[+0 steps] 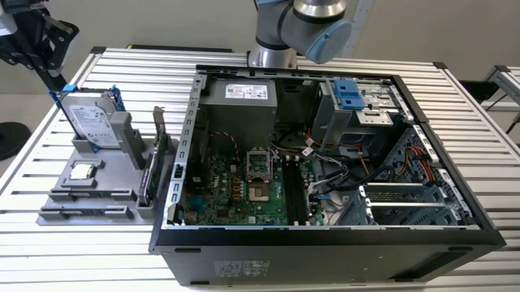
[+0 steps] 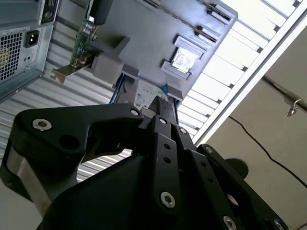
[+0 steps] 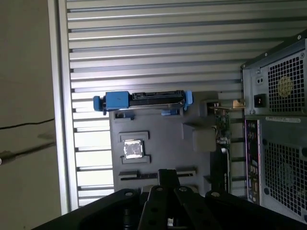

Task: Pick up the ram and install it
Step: 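Reach for the ram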

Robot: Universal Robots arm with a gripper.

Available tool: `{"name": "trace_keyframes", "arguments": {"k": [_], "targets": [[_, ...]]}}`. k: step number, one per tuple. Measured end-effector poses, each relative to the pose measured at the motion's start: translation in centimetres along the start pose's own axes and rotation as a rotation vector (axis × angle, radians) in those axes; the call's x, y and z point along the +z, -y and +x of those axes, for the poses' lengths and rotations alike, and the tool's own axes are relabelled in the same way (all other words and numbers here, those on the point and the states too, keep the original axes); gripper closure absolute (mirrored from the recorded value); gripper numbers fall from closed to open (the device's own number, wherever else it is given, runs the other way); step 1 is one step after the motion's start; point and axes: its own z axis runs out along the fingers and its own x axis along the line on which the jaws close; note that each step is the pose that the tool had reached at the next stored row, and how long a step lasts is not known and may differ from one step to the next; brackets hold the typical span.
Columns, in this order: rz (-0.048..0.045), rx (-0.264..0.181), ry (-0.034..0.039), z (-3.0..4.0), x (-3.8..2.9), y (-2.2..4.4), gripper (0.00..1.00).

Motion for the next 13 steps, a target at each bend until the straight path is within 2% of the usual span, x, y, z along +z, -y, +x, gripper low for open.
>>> {"name": "trace_keyframes", "arguments": {"k": [13], "targets": [[0.0003, 0.0, -0.0041, -0.09, -0.01, 1.21, 1.0]]}}
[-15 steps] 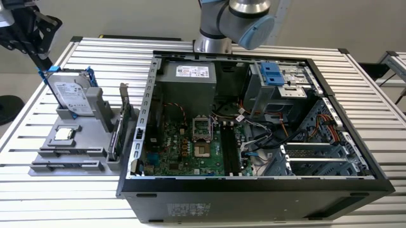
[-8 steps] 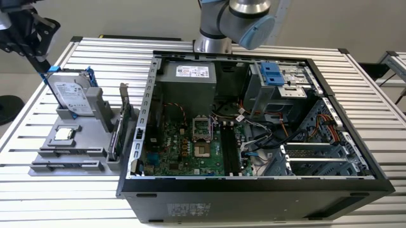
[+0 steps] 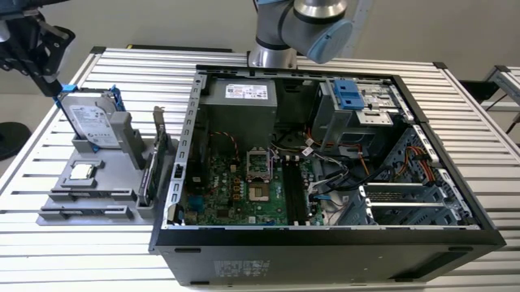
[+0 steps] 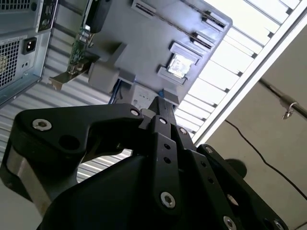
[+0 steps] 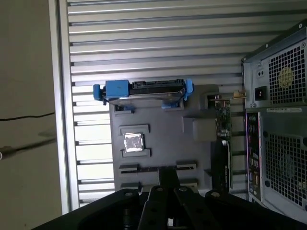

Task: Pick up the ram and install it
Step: 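Reach for the ram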

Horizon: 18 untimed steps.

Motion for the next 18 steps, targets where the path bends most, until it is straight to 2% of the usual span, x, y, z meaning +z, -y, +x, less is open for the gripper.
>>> {"name": "trace_keyframes", "arguments": {"k": [18], "targets": [[0.0, 0.0, -0.001, -0.13, -0.06, 1.71, 1.0]]}}
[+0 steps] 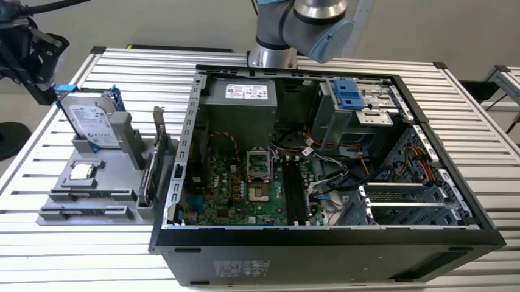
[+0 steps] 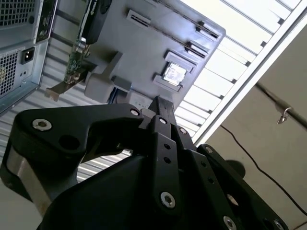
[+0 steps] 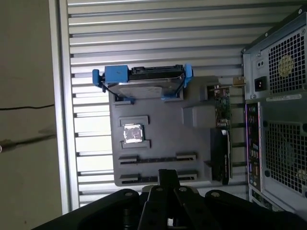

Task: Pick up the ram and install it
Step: 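Reach for the ram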

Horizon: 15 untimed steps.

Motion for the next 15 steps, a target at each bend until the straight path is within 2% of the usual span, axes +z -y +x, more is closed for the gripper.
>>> {"name": "trace_keyframes", "arguments": {"k": [15], "targets": [[0.0001, 0.0, -0.0008, -0.13, -0.08, 1.79, 1.0]]}}
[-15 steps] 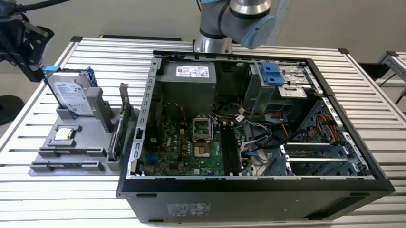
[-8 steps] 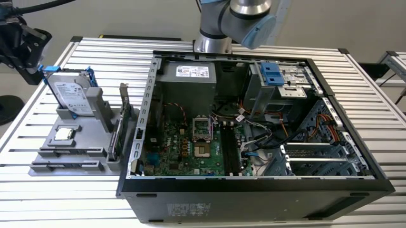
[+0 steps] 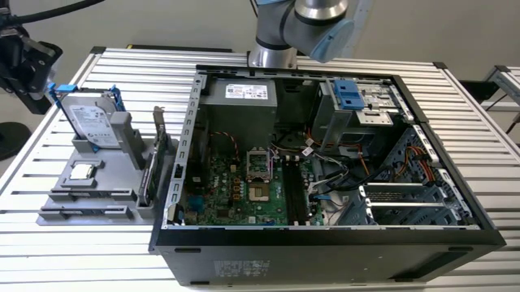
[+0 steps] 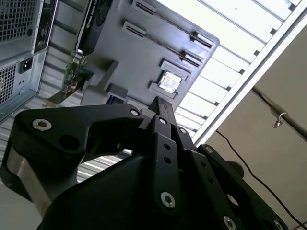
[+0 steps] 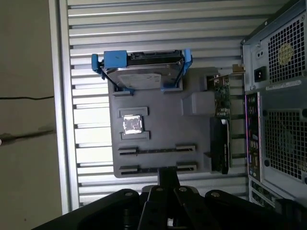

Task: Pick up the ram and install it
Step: 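Reach for the ram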

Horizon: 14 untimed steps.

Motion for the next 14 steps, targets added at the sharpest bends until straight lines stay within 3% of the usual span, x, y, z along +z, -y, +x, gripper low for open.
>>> {"name": "trace_keyframes", "arguments": {"k": [14], "targets": [[0.0, 0.0, -0.001, -0.14, -0.07, 1.83, 1.0]]}}
